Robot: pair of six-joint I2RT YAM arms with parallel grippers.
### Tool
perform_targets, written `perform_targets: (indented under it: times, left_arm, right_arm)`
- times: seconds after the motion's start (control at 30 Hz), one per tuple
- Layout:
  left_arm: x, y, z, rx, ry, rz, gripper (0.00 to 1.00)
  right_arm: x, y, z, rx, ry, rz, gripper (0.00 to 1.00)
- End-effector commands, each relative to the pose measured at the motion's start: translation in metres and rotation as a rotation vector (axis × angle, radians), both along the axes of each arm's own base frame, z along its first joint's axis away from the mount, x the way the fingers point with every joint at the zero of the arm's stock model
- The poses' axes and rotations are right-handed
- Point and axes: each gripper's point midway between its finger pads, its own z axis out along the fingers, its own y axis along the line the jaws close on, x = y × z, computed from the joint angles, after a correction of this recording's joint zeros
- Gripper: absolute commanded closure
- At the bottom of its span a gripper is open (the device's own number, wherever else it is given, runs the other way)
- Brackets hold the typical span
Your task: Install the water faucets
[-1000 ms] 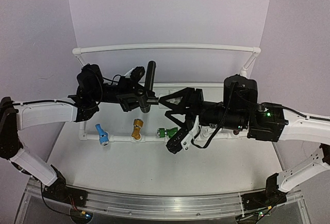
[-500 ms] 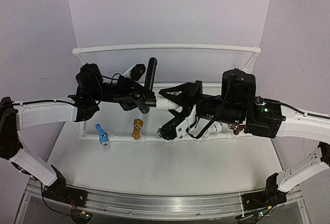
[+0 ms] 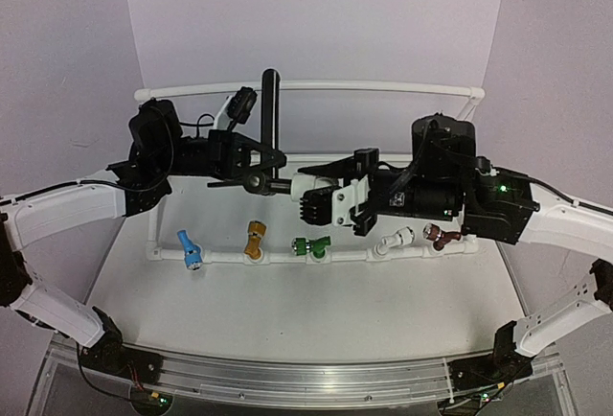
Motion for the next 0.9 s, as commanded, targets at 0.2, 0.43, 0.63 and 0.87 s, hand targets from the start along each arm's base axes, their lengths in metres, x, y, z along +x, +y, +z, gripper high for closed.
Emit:
perform_targets:
  times: [0.2, 0.43, 0.63, 0.87]
  left_arm:
    - [0.019, 0.018, 0.03, -0.088, -0.582, 0.297, 1.0]
    - [-0.004, 0.033, 0.031, -0.125, -0.866, 0.314, 1.0]
    - [-0.001, 0.04, 0.038, -0.097, -0.86, 0.376, 1.0]
    - [0.01, 0.033, 0.045, -0.073, -0.442, 0.34, 1.0]
  right_arm:
    - [-0.04, 0.005, 0.073, 0.299, 0.591, 0.145, 1.0]
    - [-0.062, 0.008, 0.073, 0.26, 1.0, 0.268, 1.0]
    - [-0.056, 0.015, 0.079, 0.228, 1.285, 0.312, 0.95]
    - [-0.032, 0.002, 0.086, 0.256, 1.076, 0.207, 0.19]
